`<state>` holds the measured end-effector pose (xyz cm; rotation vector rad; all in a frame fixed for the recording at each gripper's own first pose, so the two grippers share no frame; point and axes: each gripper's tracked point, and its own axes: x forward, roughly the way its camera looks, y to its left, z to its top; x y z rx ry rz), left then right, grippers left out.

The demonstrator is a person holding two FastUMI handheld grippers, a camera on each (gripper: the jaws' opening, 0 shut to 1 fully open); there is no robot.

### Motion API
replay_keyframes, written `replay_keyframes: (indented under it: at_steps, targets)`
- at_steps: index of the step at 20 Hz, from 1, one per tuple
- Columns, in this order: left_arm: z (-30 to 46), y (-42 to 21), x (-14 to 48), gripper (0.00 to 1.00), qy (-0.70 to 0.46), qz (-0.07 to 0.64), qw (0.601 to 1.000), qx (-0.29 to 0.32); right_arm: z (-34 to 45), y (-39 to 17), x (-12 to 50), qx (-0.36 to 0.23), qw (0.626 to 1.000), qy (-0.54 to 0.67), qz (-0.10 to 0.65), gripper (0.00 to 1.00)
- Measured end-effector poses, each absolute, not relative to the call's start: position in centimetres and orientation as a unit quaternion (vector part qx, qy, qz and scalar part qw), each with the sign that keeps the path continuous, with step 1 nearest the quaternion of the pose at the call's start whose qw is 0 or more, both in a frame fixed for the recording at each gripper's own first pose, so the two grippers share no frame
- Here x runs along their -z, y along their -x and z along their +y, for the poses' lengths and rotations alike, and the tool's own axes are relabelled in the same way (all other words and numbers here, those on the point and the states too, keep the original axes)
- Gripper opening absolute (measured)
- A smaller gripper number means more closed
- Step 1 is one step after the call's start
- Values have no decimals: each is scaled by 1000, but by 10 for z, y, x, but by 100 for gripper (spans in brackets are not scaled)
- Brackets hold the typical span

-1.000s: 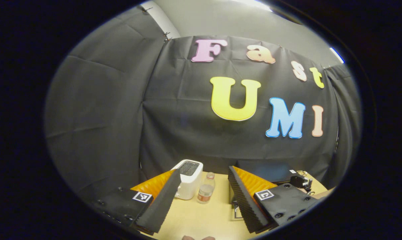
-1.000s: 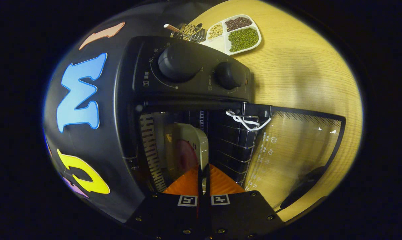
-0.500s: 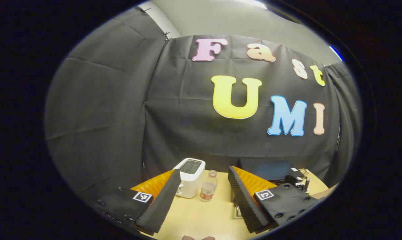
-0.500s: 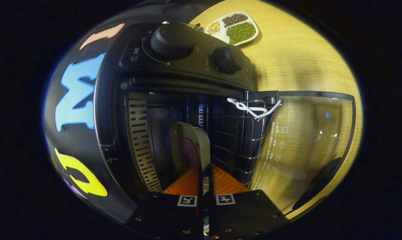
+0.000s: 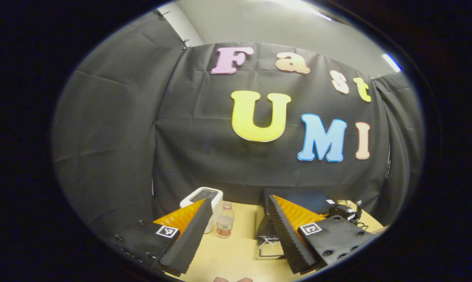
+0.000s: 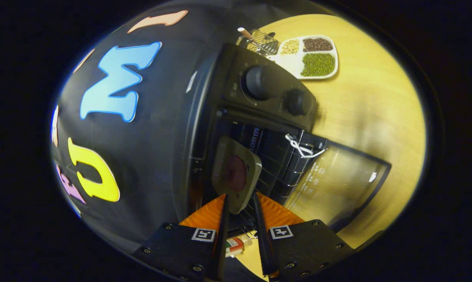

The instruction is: Open the electric oven with the left hand, put the food in, and close the electric oven.

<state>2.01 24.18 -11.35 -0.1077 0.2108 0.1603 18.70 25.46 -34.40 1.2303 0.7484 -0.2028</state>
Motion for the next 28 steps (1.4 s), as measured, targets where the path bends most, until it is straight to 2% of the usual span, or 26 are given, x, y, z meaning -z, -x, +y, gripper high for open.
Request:
replay_keyframes:
  at_steps: [5, 8, 11, 14, 19, 20, 21, 22, 23, 28]
  targets:
    - [185, -38, 108, 100, 52, 101, 993, -33, 207, -137, 315, 20, 810, -464, 358, 36]
    - [153, -46, 102, 100, 46, 97, 994, -7, 162, -115, 296, -6, 864, -366, 346, 36]
    - [122, -51, 100, 100, 43, 100, 994, 11, 122, -102, 257, -31, 919, -257, 298, 36]
    - [94, -52, 98, 100, 42, 102, 994, 25, 91, -92, 204, -44, 955, -177, 235, 36]
    - [58, -49, 82, 100, 32, 91, 995, 39, 62, -80, 105, -54, 989, -72, 120, 38]
    - [52, -49, 76, 100, 32, 86, 995, 40, 59, -75, 87, -58, 992, -56, 99, 32]
    - [47, -48, 74, 97, 31, 84, 995, 39, 54, -71, 70, -58, 994, -43, 78, 53]
    - [44, -48, 73, 97, 28, 85, 995, 37, 50, -67, 58, -58, 995, -39, 65, 55]
    - [41, -48, 73, 98, 27, 85, 995, 36, 48, -65, 47, -59, 996, -37, 51, 78]
    - [25, -51, 95, 100, 24, 119, 992, 32, 36, -53, 17, -60, 997, -38, 23, 80]
